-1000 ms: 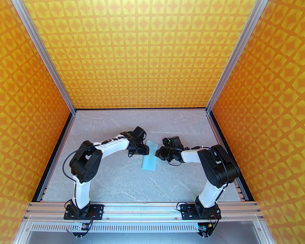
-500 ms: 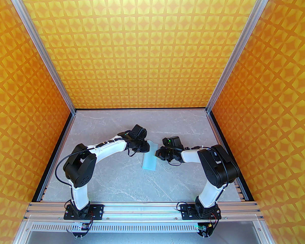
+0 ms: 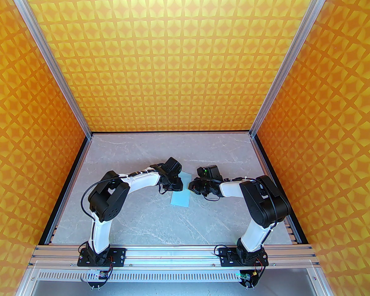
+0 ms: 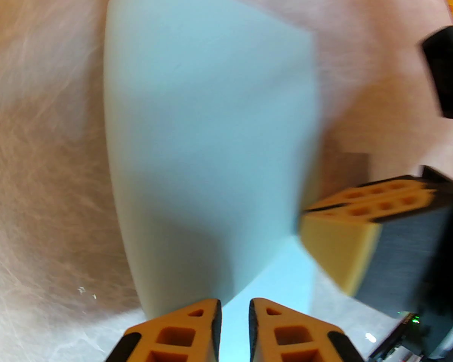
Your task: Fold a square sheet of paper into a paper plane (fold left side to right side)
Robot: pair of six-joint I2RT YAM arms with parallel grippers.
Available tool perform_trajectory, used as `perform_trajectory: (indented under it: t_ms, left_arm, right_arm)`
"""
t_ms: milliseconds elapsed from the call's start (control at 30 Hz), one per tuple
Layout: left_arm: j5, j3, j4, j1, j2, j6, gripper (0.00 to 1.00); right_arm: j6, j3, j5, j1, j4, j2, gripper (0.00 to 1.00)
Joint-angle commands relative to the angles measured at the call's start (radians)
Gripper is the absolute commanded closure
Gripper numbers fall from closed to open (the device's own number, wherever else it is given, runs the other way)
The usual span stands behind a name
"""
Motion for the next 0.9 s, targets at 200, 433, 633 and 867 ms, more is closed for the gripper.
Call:
perform_trajectory:
  t_ms: [200,433,633,867]
  left_arm:
    - [-0.047,-0.002,-0.033,0.004,0.038,0.023,0.78]
    - [-0.046,-0.018,-0.028,0.004,0.019,0.017,0.76]
    - [-0.038,0.024,-0.046,0.007,-0.039,0.028,0.73]
    - [-0.025,0.053,-0.030,0.026,-0.002,0.053,0.72]
  right_arm:
    - [-0.030,-0.002,0.062,0.014,-0.052,0.054,1.00]
    - [-0.030,-0.002,0.063,0.015,-0.055,0.049,1.00]
    - [-0.030,-0.003,0.063,0.014,-0.055,0.048,1.00]
    - [-0.030,-0.002,0.063,0.016,-0.055,0.049,1.00]
